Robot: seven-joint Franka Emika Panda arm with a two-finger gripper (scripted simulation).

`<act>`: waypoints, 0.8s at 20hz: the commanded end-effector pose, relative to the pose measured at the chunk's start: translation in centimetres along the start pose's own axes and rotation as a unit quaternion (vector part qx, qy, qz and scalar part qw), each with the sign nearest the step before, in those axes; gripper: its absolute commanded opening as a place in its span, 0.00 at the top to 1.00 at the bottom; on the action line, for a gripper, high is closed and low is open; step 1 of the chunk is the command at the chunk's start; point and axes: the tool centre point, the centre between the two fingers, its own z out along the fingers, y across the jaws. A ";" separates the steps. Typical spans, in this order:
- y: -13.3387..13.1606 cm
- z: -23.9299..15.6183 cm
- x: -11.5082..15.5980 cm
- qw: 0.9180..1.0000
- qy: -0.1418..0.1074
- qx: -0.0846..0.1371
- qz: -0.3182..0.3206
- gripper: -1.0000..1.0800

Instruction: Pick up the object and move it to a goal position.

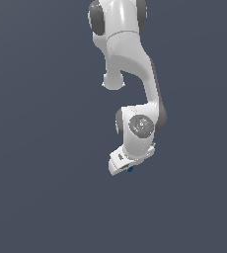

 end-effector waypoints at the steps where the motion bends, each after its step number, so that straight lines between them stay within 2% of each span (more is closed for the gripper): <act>1: 0.7 -0.8 -0.5 1.000 0.001 0.000 0.000 1.00; 7: 3.3 -4.1 -2.6 1.000 0.001 0.000 0.000 1.00; 16: 9.6 -11.8 -7.6 1.000 0.001 0.000 0.000 1.00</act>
